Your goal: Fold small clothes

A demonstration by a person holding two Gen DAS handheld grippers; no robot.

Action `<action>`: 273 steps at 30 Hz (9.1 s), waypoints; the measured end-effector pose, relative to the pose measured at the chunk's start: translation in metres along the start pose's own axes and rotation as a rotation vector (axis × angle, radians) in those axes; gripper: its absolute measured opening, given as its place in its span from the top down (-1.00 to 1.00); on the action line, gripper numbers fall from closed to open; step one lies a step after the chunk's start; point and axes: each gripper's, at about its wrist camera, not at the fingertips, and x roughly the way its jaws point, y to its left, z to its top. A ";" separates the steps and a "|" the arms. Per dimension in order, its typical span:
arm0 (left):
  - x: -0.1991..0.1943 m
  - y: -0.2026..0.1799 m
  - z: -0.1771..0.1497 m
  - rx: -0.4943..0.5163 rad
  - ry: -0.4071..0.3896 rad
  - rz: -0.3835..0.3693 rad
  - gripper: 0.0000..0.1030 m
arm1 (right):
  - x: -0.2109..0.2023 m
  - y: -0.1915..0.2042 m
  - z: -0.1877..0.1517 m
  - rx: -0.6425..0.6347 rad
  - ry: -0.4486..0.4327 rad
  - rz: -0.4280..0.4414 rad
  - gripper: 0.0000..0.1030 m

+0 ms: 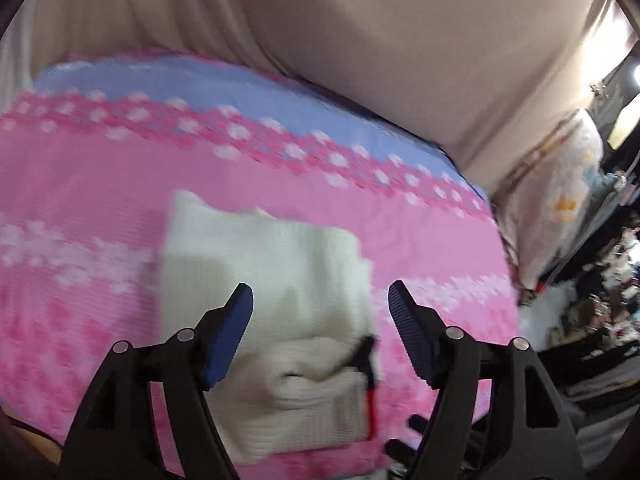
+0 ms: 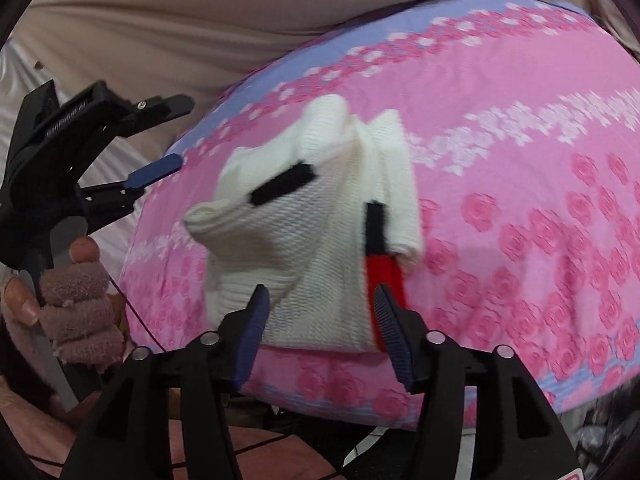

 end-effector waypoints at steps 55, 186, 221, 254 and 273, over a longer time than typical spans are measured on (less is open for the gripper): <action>0.000 0.119 -0.052 -0.200 0.183 0.156 -0.47 | 0.055 -0.053 0.051 0.103 0.084 -0.132 0.69; 0.034 0.122 -0.050 0.202 0.271 0.226 -0.31 | 0.096 0.076 -0.010 -0.027 0.023 -0.383 0.76; 0.038 0.110 -0.037 0.205 0.181 0.324 -0.40 | 0.070 0.075 0.053 0.003 -0.114 -0.224 0.66; 0.031 0.109 -0.071 0.203 0.236 0.380 -0.56 | 0.081 0.037 -0.013 0.112 0.053 -0.185 0.56; 0.020 0.103 -0.071 0.217 0.202 0.418 -0.56 | 0.061 0.053 -0.002 0.015 -0.022 -0.229 0.45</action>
